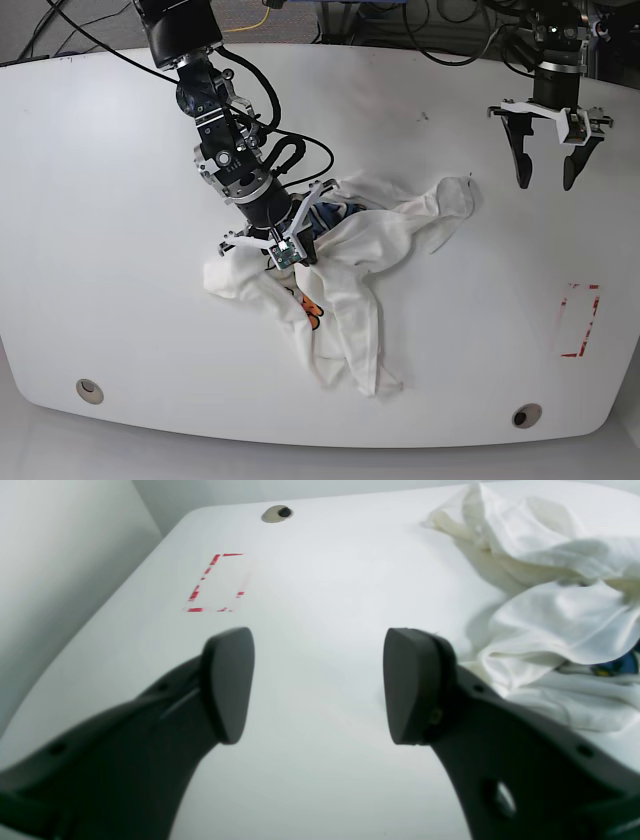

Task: Layout the t-shirt on the table in an organized manner, then fold the t-shirt properly
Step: 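Close the right gripper on a fold of the t-shirt, then move the left gripper down and grasp the t-shirt edge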

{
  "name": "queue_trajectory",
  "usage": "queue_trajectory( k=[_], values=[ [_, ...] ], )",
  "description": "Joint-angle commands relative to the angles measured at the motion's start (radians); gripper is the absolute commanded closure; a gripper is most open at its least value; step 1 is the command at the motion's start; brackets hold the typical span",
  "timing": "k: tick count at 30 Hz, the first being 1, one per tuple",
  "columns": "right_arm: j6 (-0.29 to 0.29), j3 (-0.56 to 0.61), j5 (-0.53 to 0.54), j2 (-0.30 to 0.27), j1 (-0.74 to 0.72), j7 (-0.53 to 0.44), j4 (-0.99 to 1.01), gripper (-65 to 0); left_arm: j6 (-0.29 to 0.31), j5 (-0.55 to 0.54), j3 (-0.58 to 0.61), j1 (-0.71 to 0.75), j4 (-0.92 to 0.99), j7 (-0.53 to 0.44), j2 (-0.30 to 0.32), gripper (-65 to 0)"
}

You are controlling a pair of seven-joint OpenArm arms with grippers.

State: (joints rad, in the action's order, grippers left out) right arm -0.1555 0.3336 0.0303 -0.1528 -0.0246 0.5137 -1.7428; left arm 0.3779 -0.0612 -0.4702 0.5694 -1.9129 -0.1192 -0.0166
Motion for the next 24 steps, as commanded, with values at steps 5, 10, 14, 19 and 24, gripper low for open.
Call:
queue_trajectory(
  k=[5,10,14,19,24],
  values=[
    [0.004,-0.004,0.001,0.002,-0.011,-0.007,-0.110,-0.3,0.000,-0.010,0.080,-0.010,-0.015,-0.021,0.036,-38.5],
    [0.004,-0.006,0.001,-0.001,-0.010,-0.007,-0.144,-0.3,0.000,-0.010,0.116,-0.013,-0.015,0.039,0.040,-38.5],
    [0.004,-0.006,0.001,-0.003,-0.013,-0.008,-0.179,-0.3,0.000,-0.010,0.121,-0.032,-0.015,0.079,0.040,-38.5],
    [0.004,-0.006,0.001,-0.032,-0.024,-0.010,-0.210,-0.3,0.000,-0.010,0.123,-0.062,-0.013,0.108,0.037,-38.5],
    [0.004,-0.004,0.001,-0.037,-0.028,-0.011,-0.219,-0.3,0.000,-0.012,0.123,-0.104,-0.001,0.174,0.039,-38.8]
  ],
)
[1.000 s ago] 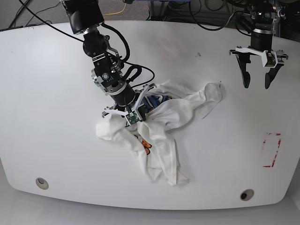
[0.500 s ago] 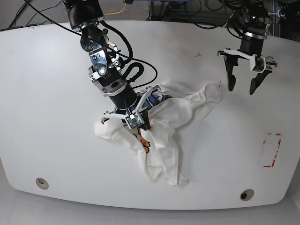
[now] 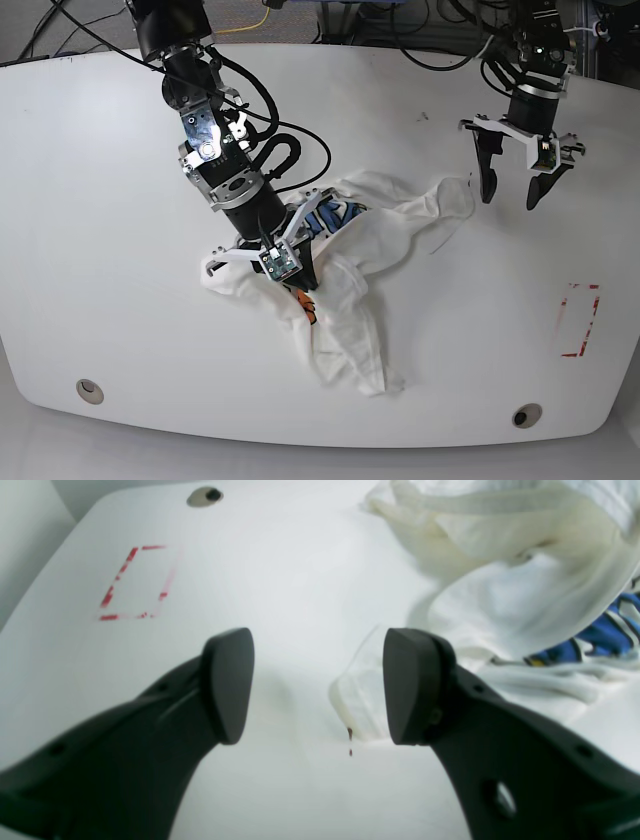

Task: Layout the t-shirt on the table in an organized manner, then fold the t-shirt properly
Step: 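Move the left gripper down and grasp the t-shirt edge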

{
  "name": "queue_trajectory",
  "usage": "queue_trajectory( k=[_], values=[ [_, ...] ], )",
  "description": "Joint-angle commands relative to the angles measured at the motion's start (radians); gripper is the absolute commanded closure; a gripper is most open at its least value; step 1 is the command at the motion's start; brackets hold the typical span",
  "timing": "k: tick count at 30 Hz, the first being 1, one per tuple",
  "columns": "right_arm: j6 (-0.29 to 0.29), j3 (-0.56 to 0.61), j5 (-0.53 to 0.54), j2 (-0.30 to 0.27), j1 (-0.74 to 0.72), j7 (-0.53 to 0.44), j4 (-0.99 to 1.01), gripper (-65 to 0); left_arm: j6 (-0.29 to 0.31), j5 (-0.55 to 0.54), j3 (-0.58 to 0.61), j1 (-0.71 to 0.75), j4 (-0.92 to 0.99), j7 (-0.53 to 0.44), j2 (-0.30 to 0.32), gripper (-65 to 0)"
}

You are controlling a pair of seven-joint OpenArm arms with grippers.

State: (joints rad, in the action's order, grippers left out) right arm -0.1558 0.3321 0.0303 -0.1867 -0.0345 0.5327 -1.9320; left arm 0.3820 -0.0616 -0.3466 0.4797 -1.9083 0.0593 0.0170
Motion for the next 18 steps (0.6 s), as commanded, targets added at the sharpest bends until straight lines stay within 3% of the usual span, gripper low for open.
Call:
queue_trajectory(
  k=[1,6,12,18],
  values=[
    [0.005,-0.003,0.001,-0.003,-0.020,-0.030,-0.034,-0.3,-0.004,-0.011,-0.001,-0.026,0.002,0.014,0.005,-38.8],
    [0.005,-0.003,0.001,-0.010,-0.037,-0.030,-0.042,-0.3,0.001,-0.010,0.002,-0.089,0.071,0.075,0.007,-38.9],
    [0.005,-0.003,0.001,-0.030,-0.064,-0.032,-0.048,-0.3,0.094,-0.013,0.019,-0.146,0.146,0.136,0.034,-38.9],
    [0.002,-0.003,0.004,-0.044,-0.077,-0.032,-0.048,-0.3,0.133,-0.017,0.019,-0.151,0.172,0.152,0.027,-38.9]
  ],
)
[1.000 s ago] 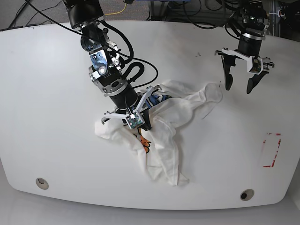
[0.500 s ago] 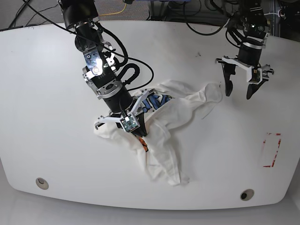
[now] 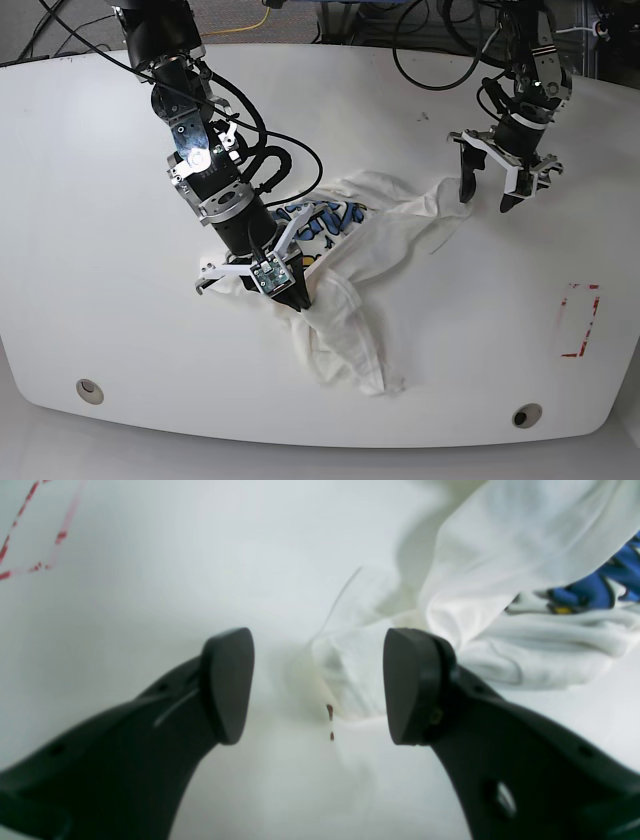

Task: Layout the t-shirt on the table in an organized manner, then fold the t-shirt properly
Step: 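Move the left gripper down and grasp the t-shirt edge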

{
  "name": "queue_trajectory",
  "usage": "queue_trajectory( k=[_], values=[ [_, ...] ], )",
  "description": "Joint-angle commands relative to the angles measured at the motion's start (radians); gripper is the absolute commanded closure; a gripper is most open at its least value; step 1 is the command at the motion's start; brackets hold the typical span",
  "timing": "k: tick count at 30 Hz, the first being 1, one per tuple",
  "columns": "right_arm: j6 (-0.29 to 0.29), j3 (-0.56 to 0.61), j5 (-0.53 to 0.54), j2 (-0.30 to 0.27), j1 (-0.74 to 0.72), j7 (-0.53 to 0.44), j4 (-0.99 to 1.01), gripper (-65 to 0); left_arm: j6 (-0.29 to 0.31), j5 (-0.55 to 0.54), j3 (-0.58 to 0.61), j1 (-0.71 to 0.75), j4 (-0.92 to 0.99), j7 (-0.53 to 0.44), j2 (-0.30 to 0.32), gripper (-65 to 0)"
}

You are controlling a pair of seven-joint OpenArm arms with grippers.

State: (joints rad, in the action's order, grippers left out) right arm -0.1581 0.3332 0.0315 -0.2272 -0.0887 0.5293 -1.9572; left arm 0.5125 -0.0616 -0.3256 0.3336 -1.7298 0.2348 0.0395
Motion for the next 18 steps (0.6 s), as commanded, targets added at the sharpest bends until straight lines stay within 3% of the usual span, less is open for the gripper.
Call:
queue_trajectory(
  k=[1,18],
  values=[
    [0.004,-0.004,0.003,-0.004,-0.023,-0.028,-0.023,-0.3,0.002,-0.019,-0.002,-0.006,0.000,-0.024,0.003,-38.9],
    [0.001,-0.004,0.009,-0.016,-0.023,-0.028,-0.021,-0.3,0.007,-0.266,-0.008,-0.044,0.109,0.087,-0.016,-38.9]
  ],
)
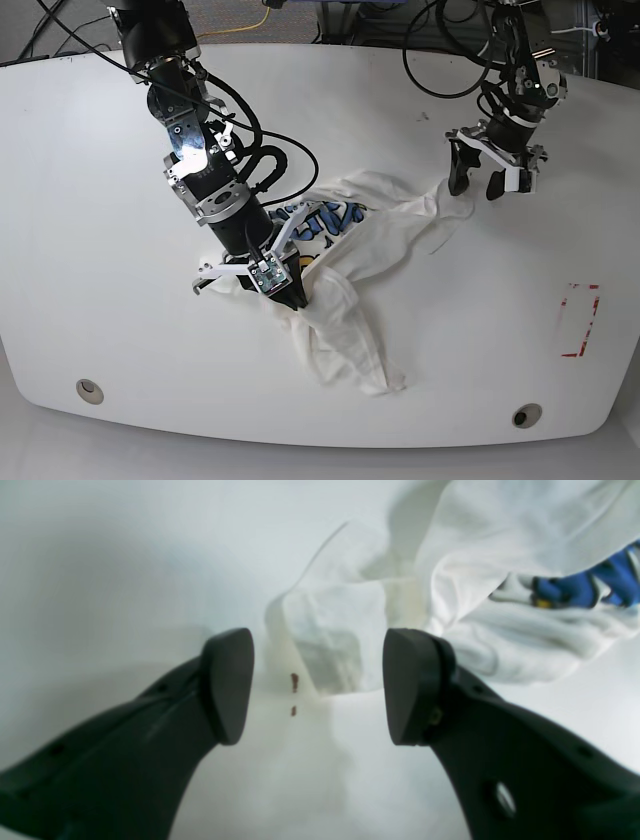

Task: Layout the t-shirt on the table in an organized manner, then fold the t-shirt properly
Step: 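Move the left gripper down and grasp the t-shirt edge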

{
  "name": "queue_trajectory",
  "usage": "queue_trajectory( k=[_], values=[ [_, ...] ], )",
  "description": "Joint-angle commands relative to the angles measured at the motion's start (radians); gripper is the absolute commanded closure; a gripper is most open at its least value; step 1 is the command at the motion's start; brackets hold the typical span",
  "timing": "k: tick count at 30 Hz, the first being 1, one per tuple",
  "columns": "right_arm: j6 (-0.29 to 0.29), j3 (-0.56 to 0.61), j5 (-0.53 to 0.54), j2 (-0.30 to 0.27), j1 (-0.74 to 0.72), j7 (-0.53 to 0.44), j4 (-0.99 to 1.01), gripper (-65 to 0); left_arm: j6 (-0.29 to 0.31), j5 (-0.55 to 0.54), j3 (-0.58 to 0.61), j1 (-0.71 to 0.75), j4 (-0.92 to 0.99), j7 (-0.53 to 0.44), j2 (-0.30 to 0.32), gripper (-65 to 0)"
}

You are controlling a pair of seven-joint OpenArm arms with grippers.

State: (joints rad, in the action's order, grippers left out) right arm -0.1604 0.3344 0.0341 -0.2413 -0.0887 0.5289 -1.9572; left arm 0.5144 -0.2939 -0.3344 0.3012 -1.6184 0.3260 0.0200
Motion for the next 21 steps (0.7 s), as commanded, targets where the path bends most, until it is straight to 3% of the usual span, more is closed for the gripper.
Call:
queue_trajectory(
  k=[1,21],
  values=[
    [0.003,-0.005,0.007,-0.002,-0.023,-0.028,-0.021,-0.3,0.005,-0.047,-0.002,-0.023,0.005,0.012,0.004,-38.9],
    [0.003,-0.005,0.008,-0.002,-0.023,-0.028,-0.020,-0.3,0.005,-0.120,0.001,-0.135,0.139,0.123,-0.002,-38.9]
  ],
)
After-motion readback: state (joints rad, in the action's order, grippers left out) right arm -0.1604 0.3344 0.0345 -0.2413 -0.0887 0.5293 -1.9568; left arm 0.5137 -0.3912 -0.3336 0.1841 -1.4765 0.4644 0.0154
